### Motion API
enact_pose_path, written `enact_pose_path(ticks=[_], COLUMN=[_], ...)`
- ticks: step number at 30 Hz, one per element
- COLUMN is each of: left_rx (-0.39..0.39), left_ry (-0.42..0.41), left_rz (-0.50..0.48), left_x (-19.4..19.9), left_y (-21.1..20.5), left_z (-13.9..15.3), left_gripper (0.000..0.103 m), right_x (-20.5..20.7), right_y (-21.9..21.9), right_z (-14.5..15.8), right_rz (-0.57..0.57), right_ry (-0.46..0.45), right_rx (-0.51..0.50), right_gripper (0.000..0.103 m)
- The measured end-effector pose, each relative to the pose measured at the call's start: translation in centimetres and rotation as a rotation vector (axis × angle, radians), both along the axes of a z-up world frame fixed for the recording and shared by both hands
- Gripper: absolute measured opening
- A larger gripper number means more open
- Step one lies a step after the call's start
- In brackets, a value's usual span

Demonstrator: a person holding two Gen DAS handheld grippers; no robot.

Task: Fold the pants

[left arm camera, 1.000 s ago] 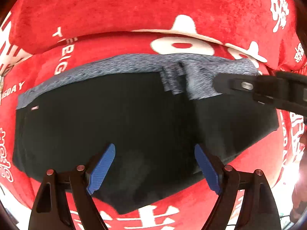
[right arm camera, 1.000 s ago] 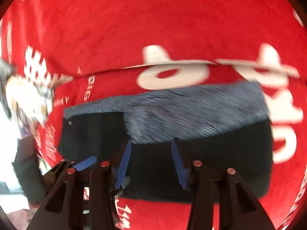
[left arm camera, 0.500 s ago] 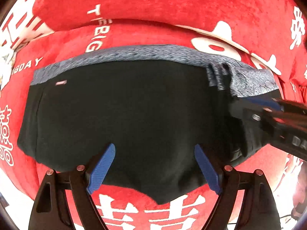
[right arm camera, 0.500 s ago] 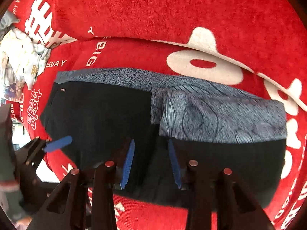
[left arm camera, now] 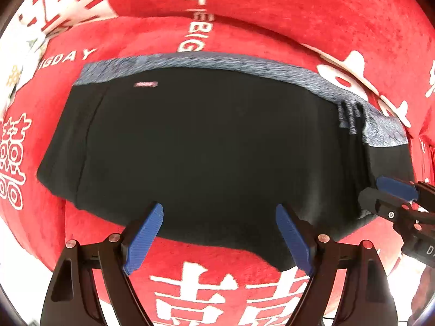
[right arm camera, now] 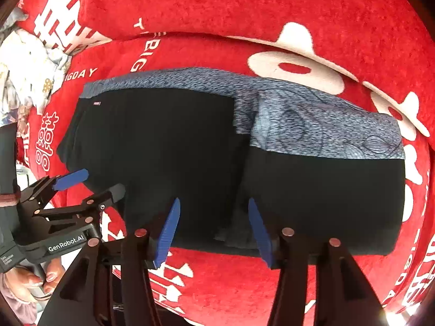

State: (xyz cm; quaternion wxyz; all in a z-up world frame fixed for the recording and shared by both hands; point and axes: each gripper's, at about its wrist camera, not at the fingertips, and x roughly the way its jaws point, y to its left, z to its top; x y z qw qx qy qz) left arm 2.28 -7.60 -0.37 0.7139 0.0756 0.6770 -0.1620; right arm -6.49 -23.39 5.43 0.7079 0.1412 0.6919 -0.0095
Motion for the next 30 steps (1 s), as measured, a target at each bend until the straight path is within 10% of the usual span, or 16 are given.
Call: enact_pose_path(ticks=[12,30], left_rx=[-0.034,-0.509], left_ry=[0.038,0.147], left_rz=[0.119,0.453], left_x=[1.0,5.1], left_y=[7.3,21.2], left_z=[-0.5,-4.9], left_gripper=[0.086,0.086], right_x=[0.2,0.8], right_y=[4.0,5.1], right_z=[-3.1,-4.8], right_rz=[0.043,0.061], right_ry=[0.104,0.153], right_rx=[0.014,-0.008], right_gripper=[0.060,0.071])
